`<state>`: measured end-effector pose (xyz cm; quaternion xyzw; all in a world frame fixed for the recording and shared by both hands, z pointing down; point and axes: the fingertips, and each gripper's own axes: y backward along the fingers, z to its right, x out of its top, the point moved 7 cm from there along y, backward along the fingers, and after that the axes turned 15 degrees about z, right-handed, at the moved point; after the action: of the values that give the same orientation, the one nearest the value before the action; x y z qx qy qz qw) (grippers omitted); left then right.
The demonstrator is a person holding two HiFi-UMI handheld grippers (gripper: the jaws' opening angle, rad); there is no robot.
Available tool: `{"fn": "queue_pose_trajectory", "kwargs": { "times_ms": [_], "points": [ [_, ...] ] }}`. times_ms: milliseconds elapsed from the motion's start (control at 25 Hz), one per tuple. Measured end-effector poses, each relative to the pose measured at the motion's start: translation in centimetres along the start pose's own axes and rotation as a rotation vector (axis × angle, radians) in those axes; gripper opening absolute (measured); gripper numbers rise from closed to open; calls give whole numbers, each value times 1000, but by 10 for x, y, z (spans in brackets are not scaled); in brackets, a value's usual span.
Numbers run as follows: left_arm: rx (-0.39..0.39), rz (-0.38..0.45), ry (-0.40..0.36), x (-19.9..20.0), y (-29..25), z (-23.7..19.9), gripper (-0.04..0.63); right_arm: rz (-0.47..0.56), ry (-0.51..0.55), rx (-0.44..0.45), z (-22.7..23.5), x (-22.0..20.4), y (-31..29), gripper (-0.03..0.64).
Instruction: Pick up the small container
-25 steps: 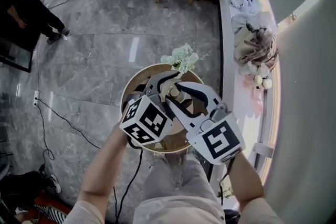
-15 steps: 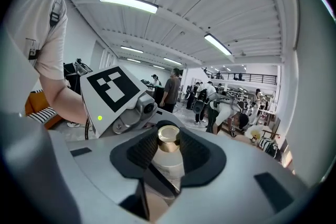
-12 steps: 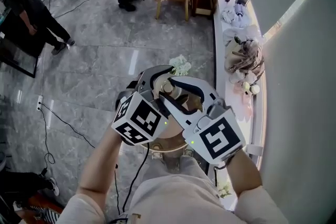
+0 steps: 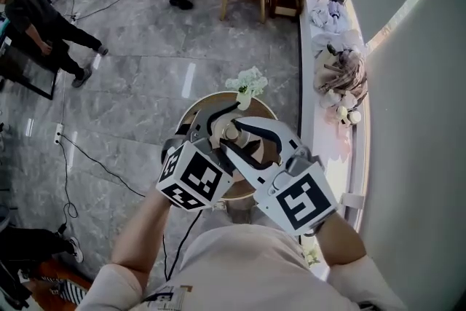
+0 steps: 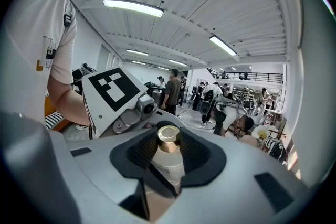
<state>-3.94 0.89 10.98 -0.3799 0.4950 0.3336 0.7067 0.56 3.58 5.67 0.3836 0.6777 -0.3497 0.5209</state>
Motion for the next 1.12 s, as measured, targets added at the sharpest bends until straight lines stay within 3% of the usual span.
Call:
{"fn": "queue_pose_trajectory", "kwargs": {
  "times_ms": [520, 1120],
  "points": [
    [-34, -55, 117, -36, 16, 53, 347, -41, -132, 23, -46, -32, 18, 127],
    [-58, -60, 122, -43, 13, 73, 347, -58, -158, 12, -59, -48, 35, 127]
  ]
}}
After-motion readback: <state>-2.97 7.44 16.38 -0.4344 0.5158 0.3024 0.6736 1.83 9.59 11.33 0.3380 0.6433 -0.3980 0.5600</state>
